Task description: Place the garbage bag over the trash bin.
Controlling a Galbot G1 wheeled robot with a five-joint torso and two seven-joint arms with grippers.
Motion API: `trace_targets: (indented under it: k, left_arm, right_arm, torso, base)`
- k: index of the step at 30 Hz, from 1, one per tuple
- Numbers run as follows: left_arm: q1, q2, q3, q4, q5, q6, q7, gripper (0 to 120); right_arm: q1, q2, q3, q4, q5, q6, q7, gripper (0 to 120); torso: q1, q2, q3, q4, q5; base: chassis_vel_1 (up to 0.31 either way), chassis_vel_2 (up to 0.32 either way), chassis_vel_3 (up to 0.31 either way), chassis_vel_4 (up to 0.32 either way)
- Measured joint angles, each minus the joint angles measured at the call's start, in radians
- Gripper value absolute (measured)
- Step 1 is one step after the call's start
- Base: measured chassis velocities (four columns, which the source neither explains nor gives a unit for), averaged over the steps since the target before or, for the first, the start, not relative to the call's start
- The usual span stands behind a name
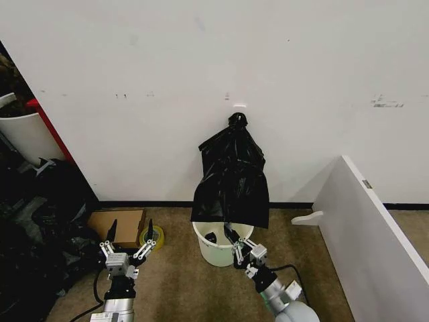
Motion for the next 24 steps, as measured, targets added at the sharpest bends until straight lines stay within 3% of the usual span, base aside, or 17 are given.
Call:
trace_targets:
  k: [24]
  left_arm:
    - [-0.010,0.005,0.012,0.015,0.000,0.000,0.000,98]
  right_arm:
    - [-0.035,0.009,0.014,-0.027,-0.087,0.106,-0.047,0]
  torso:
    - [0.000,0.000,0.000,0.0000,0.0000]
  base:
    - [0.000,0.000,0.000,0.000]
